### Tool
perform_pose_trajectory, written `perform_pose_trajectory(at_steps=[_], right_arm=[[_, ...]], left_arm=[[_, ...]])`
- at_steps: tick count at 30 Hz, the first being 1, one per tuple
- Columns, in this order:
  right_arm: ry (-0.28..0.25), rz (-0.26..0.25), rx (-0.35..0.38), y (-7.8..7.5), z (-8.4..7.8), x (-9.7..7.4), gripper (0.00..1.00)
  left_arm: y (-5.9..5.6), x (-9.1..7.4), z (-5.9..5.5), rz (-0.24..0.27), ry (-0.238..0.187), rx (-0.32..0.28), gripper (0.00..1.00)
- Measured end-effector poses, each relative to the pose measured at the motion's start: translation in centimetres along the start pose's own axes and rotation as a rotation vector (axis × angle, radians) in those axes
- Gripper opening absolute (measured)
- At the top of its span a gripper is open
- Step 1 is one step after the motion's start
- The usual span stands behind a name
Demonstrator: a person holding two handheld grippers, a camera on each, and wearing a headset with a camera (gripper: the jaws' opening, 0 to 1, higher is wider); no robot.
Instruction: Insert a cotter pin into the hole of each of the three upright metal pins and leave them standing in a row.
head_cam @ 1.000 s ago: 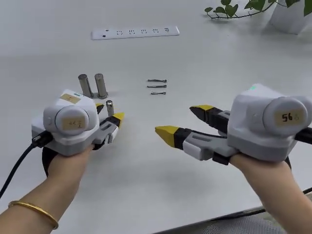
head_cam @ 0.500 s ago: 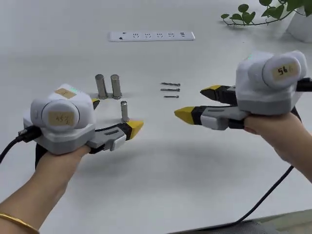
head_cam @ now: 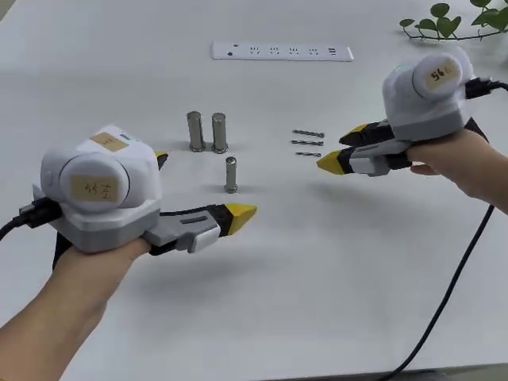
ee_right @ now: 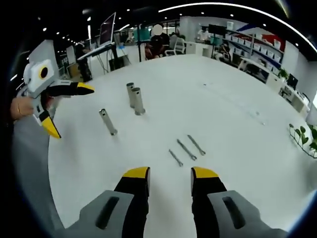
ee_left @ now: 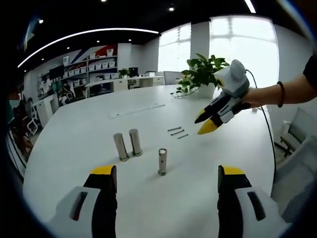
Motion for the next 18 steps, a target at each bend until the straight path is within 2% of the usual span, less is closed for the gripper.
perform_pose_trajectory(at_steps=[3,5,6,9,15,17,18], right_arm=[[0.009,0.02,-0.021,-0.2,0.3,0.5,0.28],[0.036,0.034,-0.05,-0.4,0.4,0.8,0.26],[0.041,0.043,-0.061,-1.2,0.4,1.2,0.25],[0.058,0.066,-0.072,-2.1,0.4,2.0,0.23],[0.101,0.122,-0.145,-2.0,1.0,3.1,0.16],[0.13,0.151,-0.163,-2.2,0.9,3.5,0.16],[0.136,0.148,-0.155,-2.2,0.9,3.6,0.16]], left_arm=[[0.0,-0.1,0.0,-0.012,0.004,0.007,0.84],[-0.1,-0.2,-0.1,-0.012,0.014,0.02,0.84],[-0.1,-0.3,-0.1,-0.009,0.014,0.032,0.84],[-0.1,-0.5,-0.2,-0.003,0.019,0.046,0.83],[-0.1,-0.8,-0.4,0.001,0.024,0.05,0.8],[-0.1,-0.8,-0.4,0.004,0.027,0.057,0.8],[-0.1,-0.8,-0.4,0.005,0.027,0.058,0.79]])
Point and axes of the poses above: the centre of the closed fingertips' face, and the gripper's own axes: x roughly forward along the fingers, y roughly to its left, z roughly out of its top, the point moved 10 cm from there along -x, roughly backward along the fingers, and after that the axes turned 15 degrees about -x, right-handed, at the moved point
